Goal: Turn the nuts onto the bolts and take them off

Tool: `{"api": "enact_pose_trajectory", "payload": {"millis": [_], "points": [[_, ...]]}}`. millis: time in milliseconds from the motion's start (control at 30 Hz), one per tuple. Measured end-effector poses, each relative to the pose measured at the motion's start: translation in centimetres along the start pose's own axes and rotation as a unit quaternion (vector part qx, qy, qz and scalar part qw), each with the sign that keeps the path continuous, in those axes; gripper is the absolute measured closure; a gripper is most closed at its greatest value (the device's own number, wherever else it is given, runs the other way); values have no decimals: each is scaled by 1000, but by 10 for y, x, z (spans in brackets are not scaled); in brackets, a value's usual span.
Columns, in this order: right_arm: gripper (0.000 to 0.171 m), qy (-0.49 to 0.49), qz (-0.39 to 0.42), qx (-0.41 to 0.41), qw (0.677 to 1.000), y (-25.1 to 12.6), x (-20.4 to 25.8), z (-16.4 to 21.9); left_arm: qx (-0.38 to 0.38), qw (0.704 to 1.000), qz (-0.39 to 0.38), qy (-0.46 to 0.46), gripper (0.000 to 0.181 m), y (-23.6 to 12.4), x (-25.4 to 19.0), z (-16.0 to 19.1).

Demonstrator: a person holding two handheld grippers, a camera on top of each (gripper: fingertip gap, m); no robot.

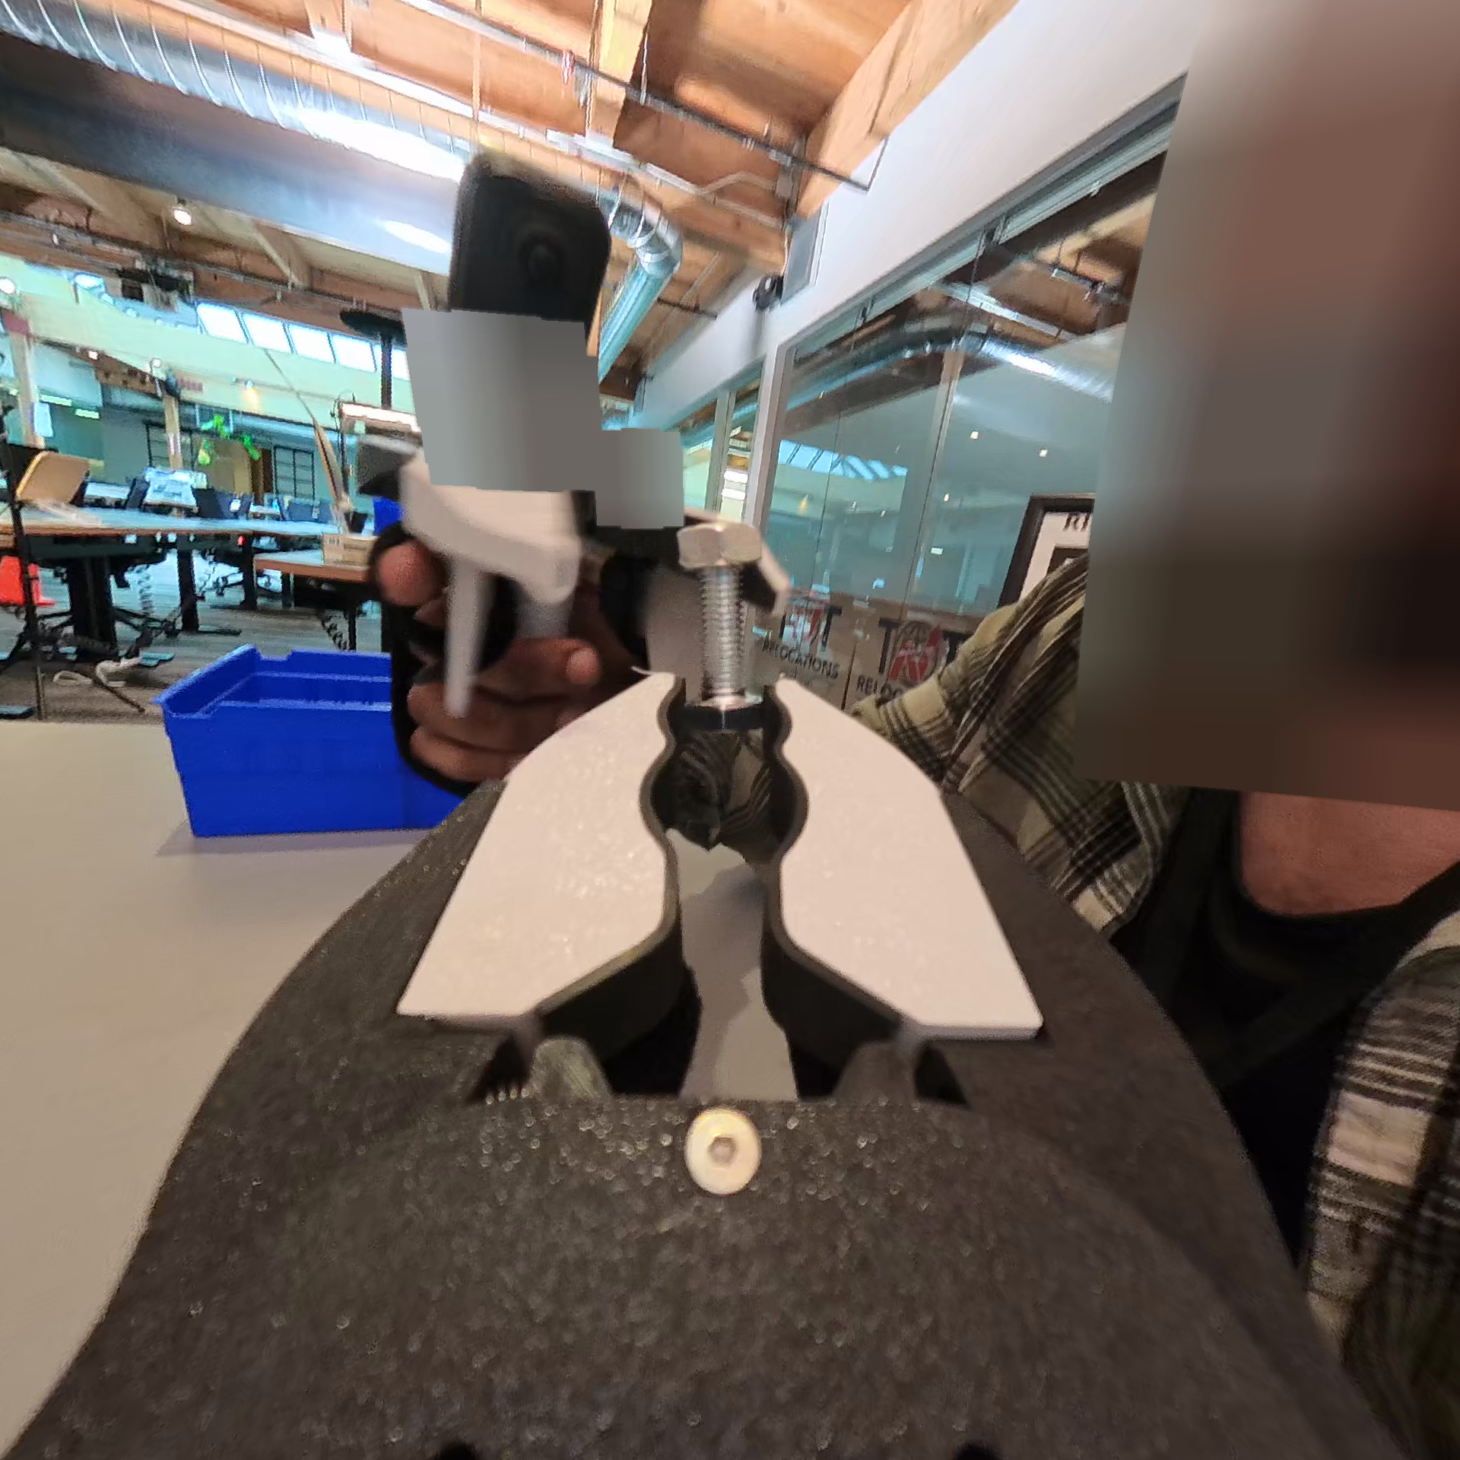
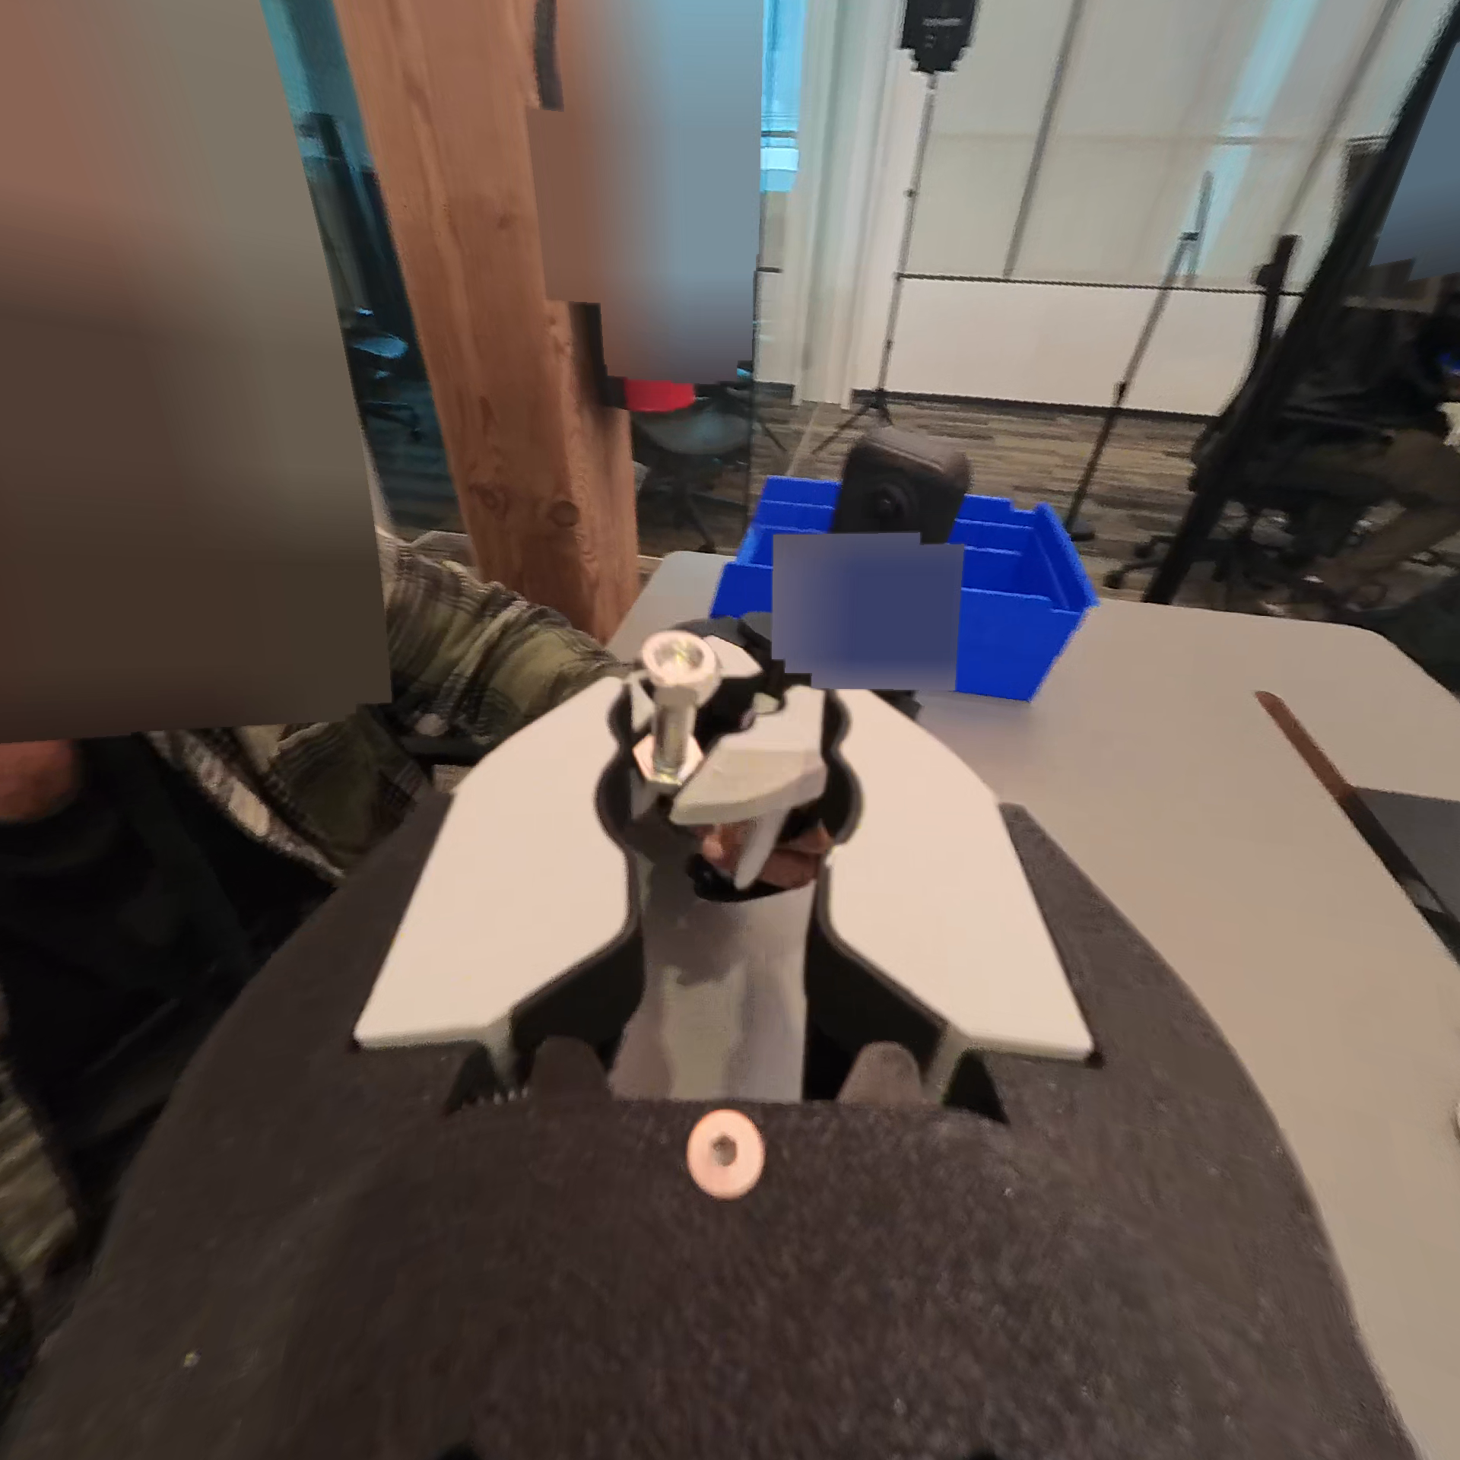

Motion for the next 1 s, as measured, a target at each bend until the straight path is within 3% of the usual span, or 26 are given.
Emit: {"api": "enact_pose_trajectory", "payload": {"millis": [167,333,533,733,1000], "points": [[115,22,53,-18,998,-12,-14,-2,-9,1000,1,2,163,-2,-1,-5],[102,42,29,-56,997,-5,-3,-12,-7,1000,-3,1,163,-2,1,-3],[104,54,85,-49,994,-18,-23,-9,-4,1000,-2,6,163,-1,0,-3],[96,56,54,-59,995,-6,-10,-13,-9,1000,-5,6,163,-2,1,-5],[99,62,86,-51,993,-14,-20,-8,-16,1000,-8,8,163,-4,1,-8]]}}
Point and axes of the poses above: each gripper's, where its closed fingertips meet, y out along the fingers, z out of its underside, x = y × z across the jaws, the point moved 3 cm from there along -y, back along the fingers, and after that the axes turned 9 degrees about -x, right-handed, at the moved point
